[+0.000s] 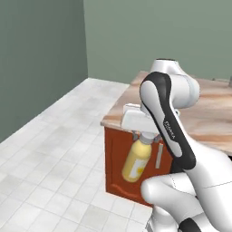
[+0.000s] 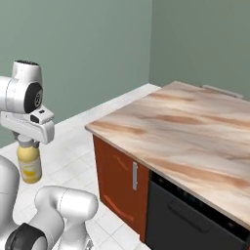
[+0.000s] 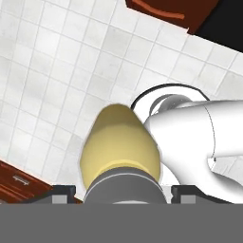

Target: There is a wine glass and glass cup on the dining counter. Place the wine bottle next to the wine glass and the juice bottle next to the glass cup.

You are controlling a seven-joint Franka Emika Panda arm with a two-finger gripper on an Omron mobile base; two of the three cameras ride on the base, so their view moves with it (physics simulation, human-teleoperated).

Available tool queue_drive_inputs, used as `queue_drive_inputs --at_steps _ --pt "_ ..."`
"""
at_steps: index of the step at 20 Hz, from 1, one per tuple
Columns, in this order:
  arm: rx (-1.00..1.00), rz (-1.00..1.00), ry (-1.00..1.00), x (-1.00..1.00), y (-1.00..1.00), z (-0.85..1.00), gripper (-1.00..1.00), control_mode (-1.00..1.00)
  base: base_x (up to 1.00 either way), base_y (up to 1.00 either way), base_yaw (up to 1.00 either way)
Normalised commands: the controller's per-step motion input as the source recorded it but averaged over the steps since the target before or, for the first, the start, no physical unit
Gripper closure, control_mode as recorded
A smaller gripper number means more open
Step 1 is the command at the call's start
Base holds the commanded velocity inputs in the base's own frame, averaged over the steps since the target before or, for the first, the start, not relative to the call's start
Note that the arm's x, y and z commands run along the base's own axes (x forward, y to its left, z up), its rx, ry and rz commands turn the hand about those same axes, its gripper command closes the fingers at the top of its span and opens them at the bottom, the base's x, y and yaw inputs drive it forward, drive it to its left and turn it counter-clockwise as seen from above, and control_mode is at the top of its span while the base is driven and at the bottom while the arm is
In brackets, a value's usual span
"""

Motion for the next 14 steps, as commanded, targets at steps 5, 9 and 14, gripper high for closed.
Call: queue_drive_inputs --at_steps 5,9,14 --pt "0.00 0.00 0.00 0.00 0.00 0.00 1.00 1.00 0.71 0.50 -0.23" --pt "0.00 0.00 0.00 0.00 0.00 0.00 1.00 1.00 0.67 0.53 -0.22" --pt "0.00 0.00 0.00 0.00 0.00 0.00 1.00 1.00 0.64 0.56 -0.22"
